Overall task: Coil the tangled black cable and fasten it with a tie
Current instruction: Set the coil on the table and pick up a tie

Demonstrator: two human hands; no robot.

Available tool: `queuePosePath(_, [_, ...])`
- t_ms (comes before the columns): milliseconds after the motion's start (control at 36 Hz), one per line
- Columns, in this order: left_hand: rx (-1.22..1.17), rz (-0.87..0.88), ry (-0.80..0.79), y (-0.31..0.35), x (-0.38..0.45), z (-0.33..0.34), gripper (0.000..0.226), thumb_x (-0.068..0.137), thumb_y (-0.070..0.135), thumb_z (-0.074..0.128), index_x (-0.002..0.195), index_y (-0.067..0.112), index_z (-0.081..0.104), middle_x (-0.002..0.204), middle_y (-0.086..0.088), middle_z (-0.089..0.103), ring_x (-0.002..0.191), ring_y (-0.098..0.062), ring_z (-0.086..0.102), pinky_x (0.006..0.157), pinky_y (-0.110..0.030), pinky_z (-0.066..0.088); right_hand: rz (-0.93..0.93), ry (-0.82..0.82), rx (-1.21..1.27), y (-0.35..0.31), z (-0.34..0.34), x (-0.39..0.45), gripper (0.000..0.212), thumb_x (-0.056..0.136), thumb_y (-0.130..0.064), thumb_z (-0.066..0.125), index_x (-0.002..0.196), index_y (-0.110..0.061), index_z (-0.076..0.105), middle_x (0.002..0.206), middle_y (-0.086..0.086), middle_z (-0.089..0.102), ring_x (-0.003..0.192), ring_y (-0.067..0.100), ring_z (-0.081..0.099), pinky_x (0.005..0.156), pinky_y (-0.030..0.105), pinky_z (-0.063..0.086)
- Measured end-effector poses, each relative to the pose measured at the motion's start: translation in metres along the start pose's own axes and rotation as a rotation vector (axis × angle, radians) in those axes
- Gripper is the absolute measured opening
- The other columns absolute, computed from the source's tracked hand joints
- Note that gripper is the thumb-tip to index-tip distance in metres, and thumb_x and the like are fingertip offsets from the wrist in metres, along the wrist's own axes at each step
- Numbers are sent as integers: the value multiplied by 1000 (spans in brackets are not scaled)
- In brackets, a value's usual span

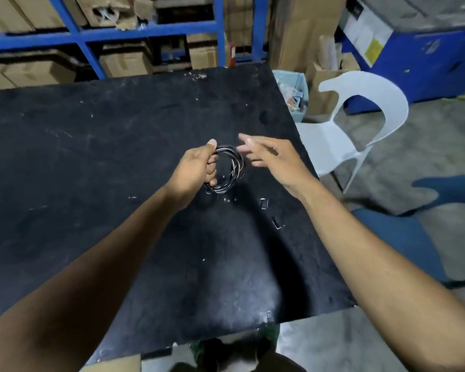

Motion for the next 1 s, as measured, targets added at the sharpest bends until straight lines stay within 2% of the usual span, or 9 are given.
queuePosePath(111, [61,-57,17,-28,3,0,42,96,47,49,61,28,38,51,8,26,46,-12,23,48,-28,32,192,274,-49,74,-41,-3,20,104,-20,62,94,-25,78,91,7,79,78,24,72,69,24,55])
queuePosePath(194, [133,-11,34,-49,0,-2,41,95,49,52,61,30,39,53,9,30,49,-12,25,51,-29,31,392,378,-187,140,-57,-19,33,96,-1,58,80,-23,75,86,14,77,76,29,70,86,50,63])
queuePosePath(333, [180,-39,100,-77,-2,-6,53,96,49,53,47,28,46,47,14,34,41,-6,32,43,-21,34,596,351,-294,205,-56,-33,25,89,-9,58,93,-18,82,97,11,82,102,35,77,101,46,59])
queuePosePath(500, [224,-67,108,-95,-3,-10,58,105,39,51,48,28,53,48,15,37,41,-2,34,41,-19,38,510,278,-432,210,-31,3,26,90,-9,62,111,-18,75,113,9,77,112,29,71,101,28,53])
queuePosePath(639, [187,-73,72,-103,-6,-9,60,112,27,45,53,29,40,54,11,29,45,-7,26,46,-23,36,426,-2,-672,217,-12,28,47,86,-13,72,131,-25,65,136,6,55,123,30,64,99,33,51])
queuePosePath(778, [190,-57,35,-104,-10,-9,60,112,29,43,52,31,40,54,14,30,44,-7,27,49,-26,36,428,25,-694,229,-7,32,13,84,-11,71,88,-23,74,107,9,78,107,28,74,91,32,59])
queuePosePath(833, [183,-57,43,-104,-11,-9,59,111,30,44,52,32,42,53,15,30,44,-6,27,49,-26,36,427,31,-692,232,-7,32,19,85,-8,71,75,-25,71,96,9,81,100,28,77,89,33,61])
queuePosePath(917, [128,-89,57,-101,-13,-9,50,111,33,44,61,27,40,54,13,28,46,-8,25,48,-23,37,369,56,-626,223,-9,30,17,84,-7,74,78,-23,76,93,4,81,98,25,77,91,31,60])
queuePosePath(1000, [73,-144,114,-97,-12,-11,48,112,33,43,66,20,41,52,12,31,44,-8,28,50,-26,35,217,173,-510,189,-11,27,18,79,-3,76,77,-20,76,82,-2,78,89,25,78,79,25,56])
Point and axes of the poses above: each hand's wrist, its own x-axis towards the middle knuckle, its own z-axis out of the palm, y = z × x, the point moved 3 cm from there along x, towards the middle knuckle
